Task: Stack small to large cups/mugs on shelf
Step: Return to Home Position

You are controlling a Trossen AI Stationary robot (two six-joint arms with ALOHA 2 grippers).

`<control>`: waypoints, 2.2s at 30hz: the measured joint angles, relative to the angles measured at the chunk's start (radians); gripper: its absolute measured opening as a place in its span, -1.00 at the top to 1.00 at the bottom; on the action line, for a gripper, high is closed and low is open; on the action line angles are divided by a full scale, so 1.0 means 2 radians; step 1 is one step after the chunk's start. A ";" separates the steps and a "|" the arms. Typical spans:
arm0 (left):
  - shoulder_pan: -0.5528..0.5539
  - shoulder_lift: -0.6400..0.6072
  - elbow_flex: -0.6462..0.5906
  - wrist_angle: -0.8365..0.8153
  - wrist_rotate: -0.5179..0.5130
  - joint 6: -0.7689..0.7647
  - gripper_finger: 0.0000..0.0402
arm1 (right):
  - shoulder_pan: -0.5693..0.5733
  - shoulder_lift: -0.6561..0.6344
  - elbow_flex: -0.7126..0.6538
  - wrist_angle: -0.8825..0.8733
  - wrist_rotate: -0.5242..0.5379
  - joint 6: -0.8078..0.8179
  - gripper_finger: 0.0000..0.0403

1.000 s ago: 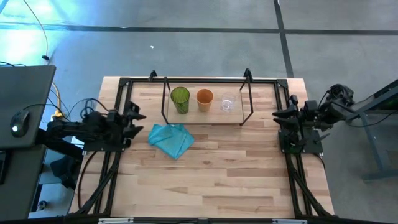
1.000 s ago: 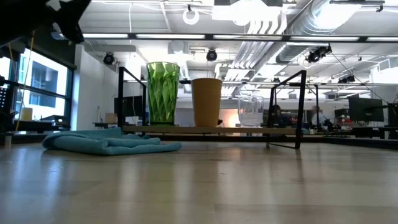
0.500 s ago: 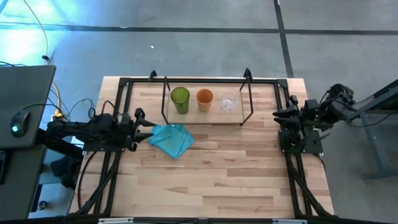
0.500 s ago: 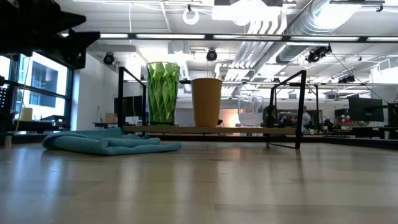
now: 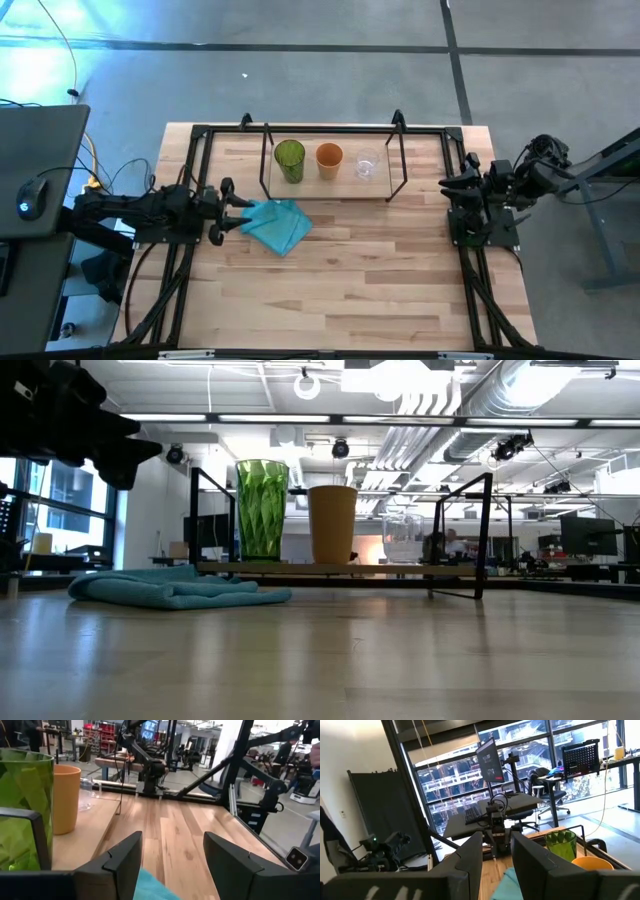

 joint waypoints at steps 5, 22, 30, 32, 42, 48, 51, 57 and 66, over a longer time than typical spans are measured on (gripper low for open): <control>0.000 0.016 0.000 0.000 0.000 0.001 0.00 | 0.000 0.000 0.000 -0.010 -0.016 0.000 0.53; 0.000 0.022 0.000 0.001 0.002 -0.003 0.00 | 0.000 0.000 -0.087 0.072 -0.124 0.008 0.53; 0.000 0.022 0.000 0.001 0.002 -0.004 0.00 | 0.000 0.000 -0.178 0.214 -0.222 -0.013 0.53; 0.000 0.022 0.000 0.001 0.002 -0.004 0.00 | 0.000 0.000 -0.188 0.221 -0.233 -0.013 0.53; 0.000 0.022 0.000 0.001 0.002 -0.004 0.00 | 0.000 0.000 -0.277 0.360 -0.288 -0.026 0.53; 0.000 0.022 0.000 0.001 0.002 -0.004 0.00 | 0.000 0.000 -0.350 0.480 -0.305 0.006 0.53; 0.000 0.022 0.000 0.001 0.002 -0.004 0.00 | 0.001 0.000 -0.360 0.492 -0.317 0.027 0.53; 0.000 0.022 0.000 0.001 0.002 -0.004 0.00 | 0.012 0.000 -0.358 0.457 -0.324 0.004 0.53; 0.000 0.022 0.000 0.001 0.002 -0.004 0.00 | 0.001 -0.050 -0.358 0.375 -0.248 -0.074 0.59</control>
